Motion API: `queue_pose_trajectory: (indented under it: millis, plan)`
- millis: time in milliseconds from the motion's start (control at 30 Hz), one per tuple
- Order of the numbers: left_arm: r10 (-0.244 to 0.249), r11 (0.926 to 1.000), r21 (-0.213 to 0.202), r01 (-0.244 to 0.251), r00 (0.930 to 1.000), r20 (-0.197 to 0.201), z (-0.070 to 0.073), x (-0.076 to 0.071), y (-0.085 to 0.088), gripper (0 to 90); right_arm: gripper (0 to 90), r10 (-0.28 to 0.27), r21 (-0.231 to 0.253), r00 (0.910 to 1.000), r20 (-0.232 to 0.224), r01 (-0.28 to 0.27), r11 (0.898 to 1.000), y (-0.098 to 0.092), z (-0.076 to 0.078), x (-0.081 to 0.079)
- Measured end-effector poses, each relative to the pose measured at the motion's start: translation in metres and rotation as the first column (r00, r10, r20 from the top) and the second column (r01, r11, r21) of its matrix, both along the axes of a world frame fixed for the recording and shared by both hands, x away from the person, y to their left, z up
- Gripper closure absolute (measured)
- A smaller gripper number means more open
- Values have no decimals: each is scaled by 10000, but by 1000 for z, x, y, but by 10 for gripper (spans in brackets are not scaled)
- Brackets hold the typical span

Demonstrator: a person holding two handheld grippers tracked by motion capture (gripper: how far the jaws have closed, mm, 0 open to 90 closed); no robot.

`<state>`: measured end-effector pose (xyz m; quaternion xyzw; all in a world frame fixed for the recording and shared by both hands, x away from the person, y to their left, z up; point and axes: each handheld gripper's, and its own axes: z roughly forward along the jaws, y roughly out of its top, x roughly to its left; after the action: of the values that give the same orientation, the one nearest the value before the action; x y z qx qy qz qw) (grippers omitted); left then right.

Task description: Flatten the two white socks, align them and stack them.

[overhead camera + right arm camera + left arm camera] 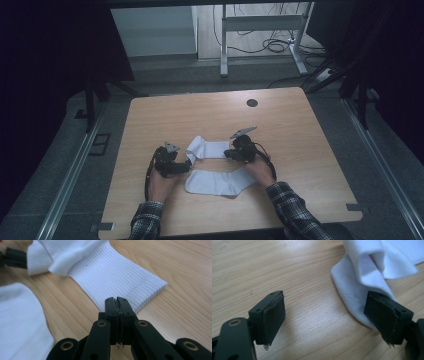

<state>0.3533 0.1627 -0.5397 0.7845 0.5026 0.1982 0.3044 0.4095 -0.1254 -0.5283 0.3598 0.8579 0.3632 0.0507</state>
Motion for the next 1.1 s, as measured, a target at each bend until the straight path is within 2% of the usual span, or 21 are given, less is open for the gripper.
queue_pose_trajectory:
  millis: [233,367,433,533,633,733,900,967,1033,1100]
  plan:
    - [129,9998,149,-131,9998,127,1,1,2,181,862,-501,-64,9987,-12,501,9987,-38,1,1]
    - [139,9999,39,-140,9996,258,0,0,2,219,857,-911,-219,9958,114,913,9956,-62,2,2]
    - [168,9998,120,-172,9993,332,0,0,1,242,853,-1119,-306,9936,180,1124,9932,-72,3,3]
    - [281,9991,302,-304,9968,753,5,-1,0,319,832,-1349,-283,9906,201,1355,9904,-83,5,4]
    - [281,9995,-190,-261,9935,1104,14,-3,3,385,815,-1455,-144,9887,351,1461,9892,-88,11,4]
    - [54,9984,-568,10,9936,1132,21,-4,3,424,785,-1532,-17,9868,527,1535,9881,-89,17,4]
    - [-94,9989,-445,132,9963,849,13,1,-1,465,713,-1546,-56,9857,664,1553,9879,-80,18,8]
    - [-5,9989,-472,38,9975,706,9,4,0,465,680,-1479,-312,9846,926,1514,9880,-75,16,10]
    - [18,9978,-665,21,9983,575,7,6,1,466,638,-1446,-552,9832,1112,1514,9869,-71,13,12]
    - [-38,9974,-715,72,9988,486,6,8,1,504,612,-1425,-693,9834,1125,1508,9861,-68,9,15]
